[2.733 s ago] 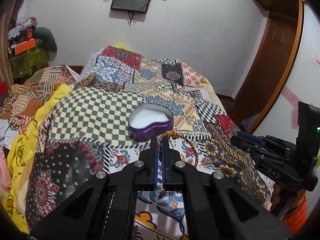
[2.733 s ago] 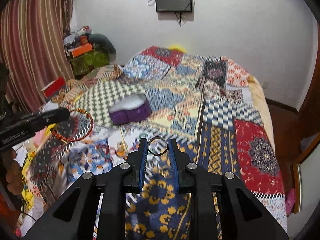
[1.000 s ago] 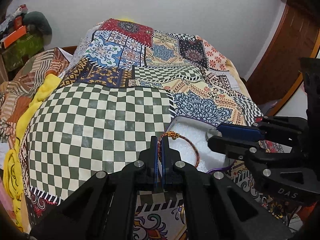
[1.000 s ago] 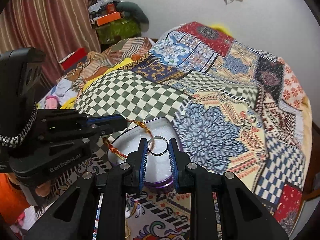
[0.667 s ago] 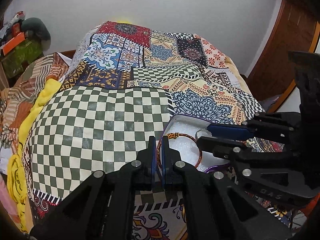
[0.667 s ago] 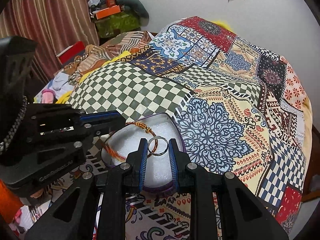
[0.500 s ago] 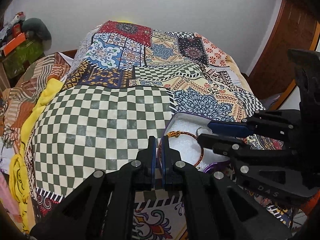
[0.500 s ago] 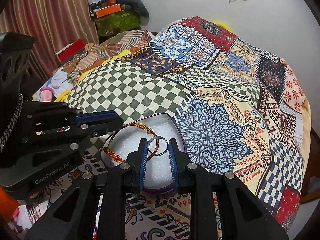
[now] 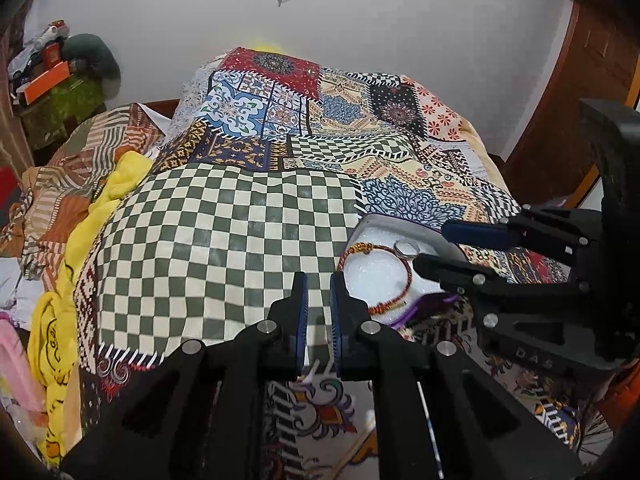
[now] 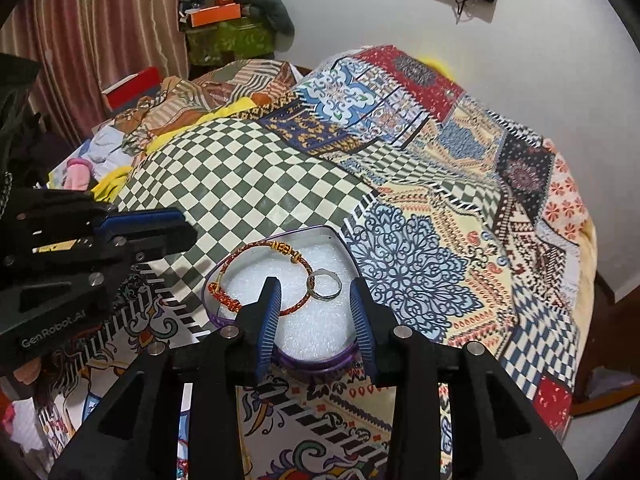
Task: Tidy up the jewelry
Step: 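Open left tool to drop the bracelet into the tin while right tool drops the ring, then move left tool to the red earrings while right tool moves to a gold ring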
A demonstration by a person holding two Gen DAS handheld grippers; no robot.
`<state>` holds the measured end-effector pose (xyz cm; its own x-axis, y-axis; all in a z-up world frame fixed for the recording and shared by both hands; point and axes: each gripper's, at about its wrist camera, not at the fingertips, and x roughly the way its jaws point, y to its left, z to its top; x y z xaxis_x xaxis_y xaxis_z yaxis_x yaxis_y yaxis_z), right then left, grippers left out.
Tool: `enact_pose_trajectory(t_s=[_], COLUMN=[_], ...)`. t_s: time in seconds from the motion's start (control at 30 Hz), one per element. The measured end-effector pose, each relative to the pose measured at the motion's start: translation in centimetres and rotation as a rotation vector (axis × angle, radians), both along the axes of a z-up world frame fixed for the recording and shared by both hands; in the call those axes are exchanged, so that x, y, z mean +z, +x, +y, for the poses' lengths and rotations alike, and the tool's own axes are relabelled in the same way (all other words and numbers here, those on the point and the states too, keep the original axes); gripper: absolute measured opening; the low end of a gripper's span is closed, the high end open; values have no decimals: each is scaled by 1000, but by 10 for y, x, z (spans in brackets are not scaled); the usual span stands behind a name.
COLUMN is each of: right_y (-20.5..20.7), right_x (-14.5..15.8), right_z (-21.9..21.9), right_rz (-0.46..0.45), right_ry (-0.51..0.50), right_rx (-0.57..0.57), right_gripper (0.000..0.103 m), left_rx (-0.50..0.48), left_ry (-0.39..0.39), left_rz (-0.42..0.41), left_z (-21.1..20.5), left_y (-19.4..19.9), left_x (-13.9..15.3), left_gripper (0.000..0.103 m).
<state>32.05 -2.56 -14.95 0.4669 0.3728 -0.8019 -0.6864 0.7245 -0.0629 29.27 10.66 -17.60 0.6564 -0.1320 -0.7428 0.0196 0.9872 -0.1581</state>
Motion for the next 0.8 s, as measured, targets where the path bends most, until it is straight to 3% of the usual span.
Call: enact_pose_trajectory(t_s=[0.3,0.37,0.47,0.6,0.8], right_y=[-23,-30,-42,-60,-85], right_x=[34,44,55,69,81], right_z=[-17,-23,-31,-47,-75], right_rz=[-44,-52,-64,-101,-143], right_ry=[52,70,92,130,177], right_rx=[-43,-59,-73,-106,-148], right_gripper=[33,33,33,56,57], left_rx=[-5,-5,-4,-7,-18], left_ry=[19,23,37,50,82], left_rz=[-55,-71,-102,-121,-150], left_z=[-10,-13,-20,-29,-48], left_y=[-34,-42,-56,-74,-99], left_x=[33,41,54,66,77], left_gripper=[12,27,37,37,42])
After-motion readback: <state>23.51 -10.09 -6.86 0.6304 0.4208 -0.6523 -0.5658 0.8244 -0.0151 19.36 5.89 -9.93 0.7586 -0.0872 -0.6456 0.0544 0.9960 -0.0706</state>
